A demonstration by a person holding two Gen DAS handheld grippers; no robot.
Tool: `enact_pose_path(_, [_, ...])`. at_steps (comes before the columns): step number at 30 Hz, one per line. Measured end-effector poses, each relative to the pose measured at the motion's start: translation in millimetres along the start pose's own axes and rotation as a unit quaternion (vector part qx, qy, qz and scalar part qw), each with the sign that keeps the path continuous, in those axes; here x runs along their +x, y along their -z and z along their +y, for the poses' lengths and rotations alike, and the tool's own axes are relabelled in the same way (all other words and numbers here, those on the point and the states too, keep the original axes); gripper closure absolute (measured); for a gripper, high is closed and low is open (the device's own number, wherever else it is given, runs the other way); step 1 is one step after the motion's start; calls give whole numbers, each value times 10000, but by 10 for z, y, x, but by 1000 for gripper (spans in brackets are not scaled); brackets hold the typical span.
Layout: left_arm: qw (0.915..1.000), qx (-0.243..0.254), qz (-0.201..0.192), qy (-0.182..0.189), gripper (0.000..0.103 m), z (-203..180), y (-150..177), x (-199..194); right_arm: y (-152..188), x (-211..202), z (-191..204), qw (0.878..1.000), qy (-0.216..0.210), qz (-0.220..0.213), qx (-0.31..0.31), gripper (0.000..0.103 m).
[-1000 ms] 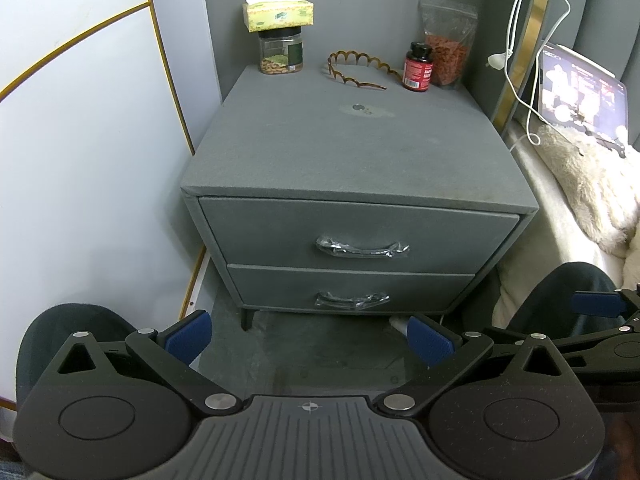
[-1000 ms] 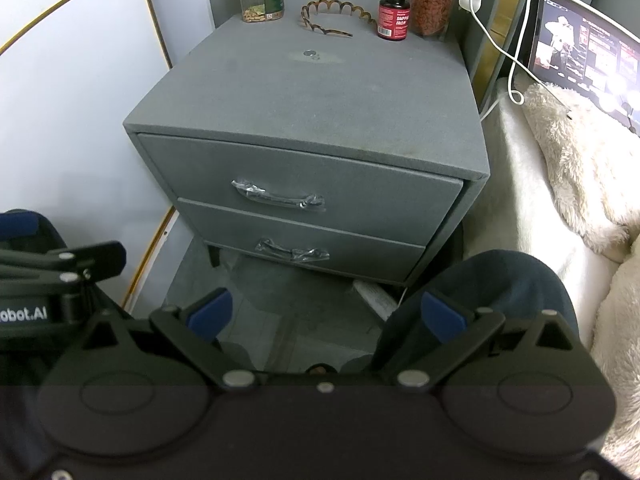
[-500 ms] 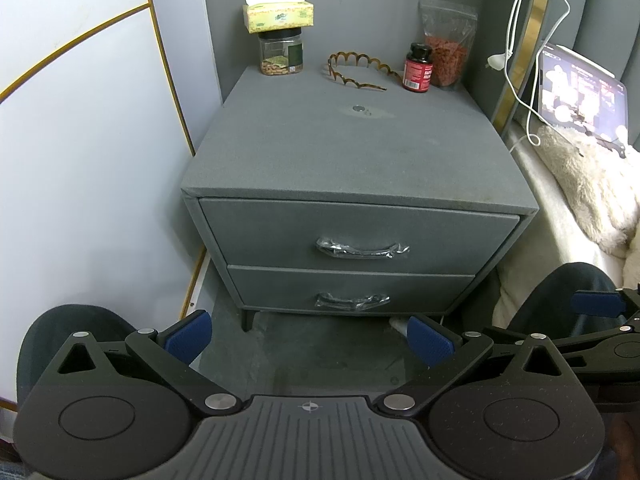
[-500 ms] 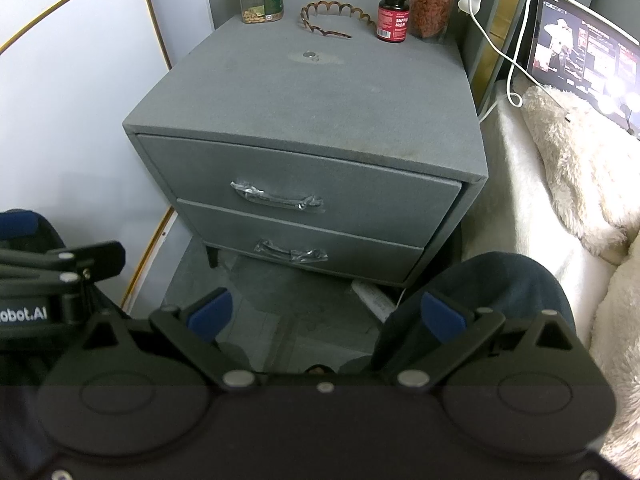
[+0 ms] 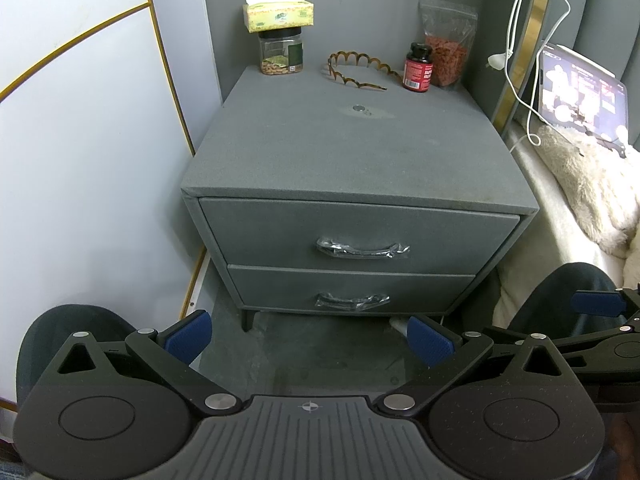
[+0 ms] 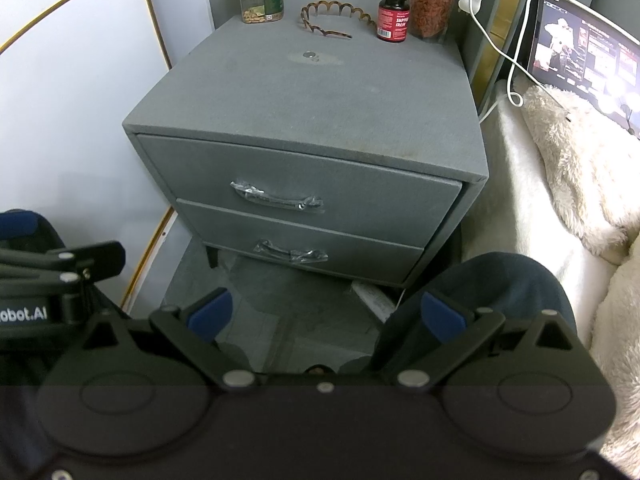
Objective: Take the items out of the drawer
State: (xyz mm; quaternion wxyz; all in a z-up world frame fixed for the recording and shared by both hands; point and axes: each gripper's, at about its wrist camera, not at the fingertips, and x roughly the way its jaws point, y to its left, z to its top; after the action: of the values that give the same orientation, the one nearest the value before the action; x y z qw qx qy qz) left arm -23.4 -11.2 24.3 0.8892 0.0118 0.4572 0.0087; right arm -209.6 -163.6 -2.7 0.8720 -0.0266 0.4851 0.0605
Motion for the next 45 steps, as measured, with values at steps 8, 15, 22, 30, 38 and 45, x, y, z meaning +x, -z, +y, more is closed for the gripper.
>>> enact_pose_path(8, [10000, 46, 6, 21, 0, 19, -3, -1, 5, 4, -7, 10000, 2, 6, 1, 1])
enact_pose_path(15, [10000, 52, 17, 38, 0, 34, -16, 15, 8, 4, -1, 10000, 6, -5, -10, 1])
enact_pose_path(22, [9999, 99, 37, 101, 0, 105, -52, 69, -4, 4, 6, 10000, 24, -9, -36, 1])
enact_pose_path(30, [9999, 62, 41, 85, 0, 111, -59, 84, 6, 6, 7, 10000, 16, -37, -39, 1])
enact_pose_path(38, [9998, 28, 113, 154, 0, 133, -31, 136, 22, 32, -19, 10000, -45, -61, 3, 1])
enact_pose_path(45, [9991, 38, -186, 388, 0, 164, -10, 238, -24, 101, -94, 9997, -207, -74, -70, 2])
